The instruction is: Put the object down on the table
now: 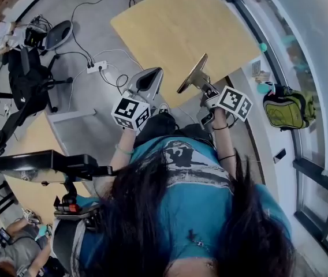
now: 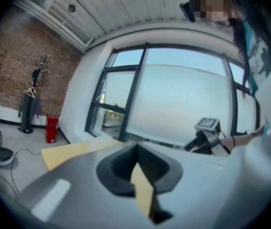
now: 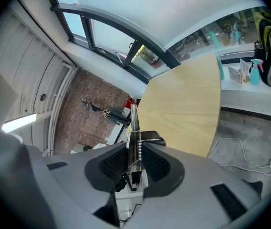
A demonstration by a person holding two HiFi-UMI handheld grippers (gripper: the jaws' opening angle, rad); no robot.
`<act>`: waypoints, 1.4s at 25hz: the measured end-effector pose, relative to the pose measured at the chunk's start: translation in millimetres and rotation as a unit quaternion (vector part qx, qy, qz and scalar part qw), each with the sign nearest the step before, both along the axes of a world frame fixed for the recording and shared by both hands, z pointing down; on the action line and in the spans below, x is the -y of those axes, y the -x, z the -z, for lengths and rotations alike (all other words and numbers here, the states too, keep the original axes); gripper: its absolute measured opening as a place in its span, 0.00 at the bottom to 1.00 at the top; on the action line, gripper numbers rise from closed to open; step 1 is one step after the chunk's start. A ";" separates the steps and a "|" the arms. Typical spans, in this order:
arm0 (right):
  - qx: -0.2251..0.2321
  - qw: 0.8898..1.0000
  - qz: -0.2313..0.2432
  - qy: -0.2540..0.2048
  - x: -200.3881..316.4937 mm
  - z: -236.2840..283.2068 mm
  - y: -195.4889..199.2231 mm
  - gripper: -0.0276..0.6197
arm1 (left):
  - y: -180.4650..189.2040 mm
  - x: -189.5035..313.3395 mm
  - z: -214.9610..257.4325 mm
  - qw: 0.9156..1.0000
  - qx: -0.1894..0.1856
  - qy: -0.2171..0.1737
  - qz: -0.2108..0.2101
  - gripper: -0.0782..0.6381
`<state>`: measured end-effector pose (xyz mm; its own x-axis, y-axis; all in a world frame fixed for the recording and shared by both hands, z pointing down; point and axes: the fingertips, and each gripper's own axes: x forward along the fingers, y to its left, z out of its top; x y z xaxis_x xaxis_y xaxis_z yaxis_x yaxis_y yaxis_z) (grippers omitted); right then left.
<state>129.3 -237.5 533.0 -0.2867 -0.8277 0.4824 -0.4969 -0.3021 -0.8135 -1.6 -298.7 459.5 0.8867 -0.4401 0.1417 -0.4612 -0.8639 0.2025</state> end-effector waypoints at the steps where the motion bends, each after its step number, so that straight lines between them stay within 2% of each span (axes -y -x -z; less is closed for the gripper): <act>1: -0.002 1.000 -0.002 0.003 10.8 -1.4 1.9 0.19 | 1.4 13.1 -1.0 1.000 -0.002 0.002 -0.002 0.11; 6: -0.015 1.000 0.005 0.026 54.7 -10.3 9.3 0.19 | 5.6 60.3 -12.5 1.000 -0.009 0.024 -0.008 0.11; 12: -0.040 0.998 0.022 0.039 75.9 -18.8 -6.7 0.19 | -5.2 59.6 -10.9 0.999 -0.016 0.027 -0.014 0.11; 18: -0.051 0.996 0.044 0.051 136.4 -41.5 -27.7 0.19 | -5.0 68.2 -8.3 1.000 -0.018 0.023 -0.005 0.11; 22: -0.063 0.993 0.058 0.076 178.8 -74.0 -31.9 0.19 | 3.2 75.5 -10.3 0.999 -0.018 0.026 0.011 0.11; 25: -0.041 0.992 0.058 0.103 200.2 -103.4 -29.2 0.19 | 6.9 77.9 -12.4 0.999 -0.014 0.028 0.018 0.11; 30: 0.013 0.990 0.027 0.135 217.6 -141.6 -26.2 0.19 | 14.2 82.2 -16.5 0.999 -0.003 0.031 0.028 0.11; 35: 0.011 0.986 0.018 0.166 217.4 -165.3 -31.3 0.19 | 22.6 86.7 -20.2 0.998 0.006 0.035 0.044 0.11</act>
